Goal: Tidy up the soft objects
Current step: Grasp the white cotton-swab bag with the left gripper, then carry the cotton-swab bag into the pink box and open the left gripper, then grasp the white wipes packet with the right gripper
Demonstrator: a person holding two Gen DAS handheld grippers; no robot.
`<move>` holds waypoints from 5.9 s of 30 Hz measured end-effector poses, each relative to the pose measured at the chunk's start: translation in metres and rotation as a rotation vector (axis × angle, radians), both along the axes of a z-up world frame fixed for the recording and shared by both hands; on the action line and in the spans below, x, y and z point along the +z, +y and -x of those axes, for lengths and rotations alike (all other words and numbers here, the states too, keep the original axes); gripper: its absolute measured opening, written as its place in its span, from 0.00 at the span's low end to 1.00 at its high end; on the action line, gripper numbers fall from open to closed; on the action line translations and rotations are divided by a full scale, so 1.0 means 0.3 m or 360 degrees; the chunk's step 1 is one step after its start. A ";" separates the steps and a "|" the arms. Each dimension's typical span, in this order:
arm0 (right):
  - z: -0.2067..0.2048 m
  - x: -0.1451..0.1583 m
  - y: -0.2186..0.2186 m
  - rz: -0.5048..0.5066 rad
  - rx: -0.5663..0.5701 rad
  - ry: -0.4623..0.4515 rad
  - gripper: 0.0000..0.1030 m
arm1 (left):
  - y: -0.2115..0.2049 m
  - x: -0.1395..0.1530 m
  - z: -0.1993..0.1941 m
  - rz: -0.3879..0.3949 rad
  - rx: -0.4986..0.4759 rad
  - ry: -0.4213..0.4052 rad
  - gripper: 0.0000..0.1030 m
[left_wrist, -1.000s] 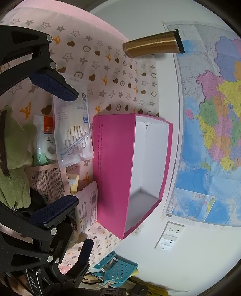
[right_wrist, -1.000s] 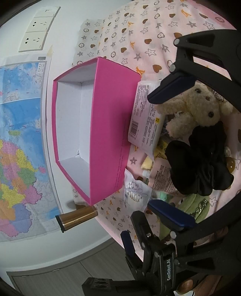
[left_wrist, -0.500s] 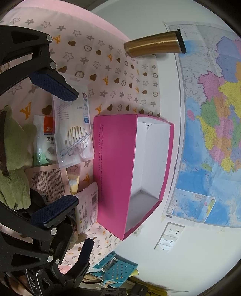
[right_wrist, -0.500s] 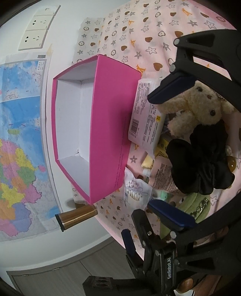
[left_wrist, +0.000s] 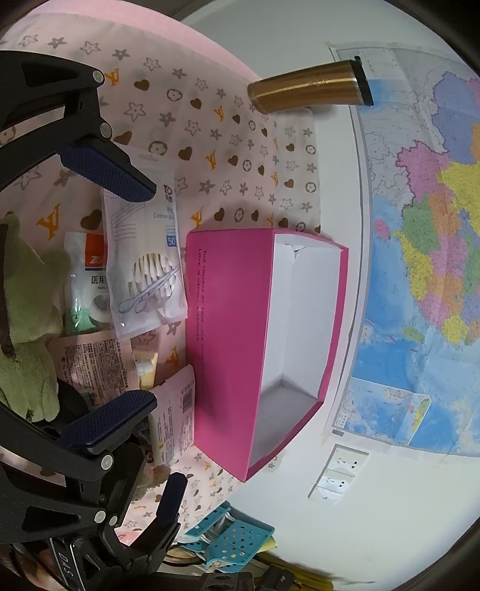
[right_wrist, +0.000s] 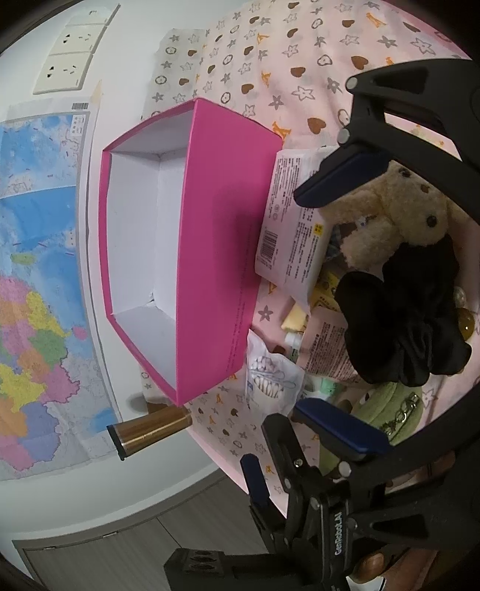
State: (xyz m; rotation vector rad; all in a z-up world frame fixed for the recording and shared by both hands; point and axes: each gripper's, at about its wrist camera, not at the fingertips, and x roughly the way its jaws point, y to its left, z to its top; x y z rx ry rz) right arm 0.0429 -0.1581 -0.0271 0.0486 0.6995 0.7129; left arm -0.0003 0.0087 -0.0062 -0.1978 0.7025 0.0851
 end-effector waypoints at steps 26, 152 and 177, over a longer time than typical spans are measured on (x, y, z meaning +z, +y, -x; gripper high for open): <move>-0.196 -0.136 0.401 0.0211 0.0548 0.0401 0.69 | 0.386 -0.176 -0.025 0.0403 -0.0016 0.0220 0.89; -0.319 -0.240 -0.297 -0.0325 0.0052 0.0532 0.52 | -0.249 -0.160 -0.463 0.0399 -0.0998 0.0721 0.65; -0.236 -0.225 -0.396 -0.0367 -0.0088 0.0333 0.22 | -0.338 -0.219 -0.519 0.0418 -0.1053 0.0811 0.64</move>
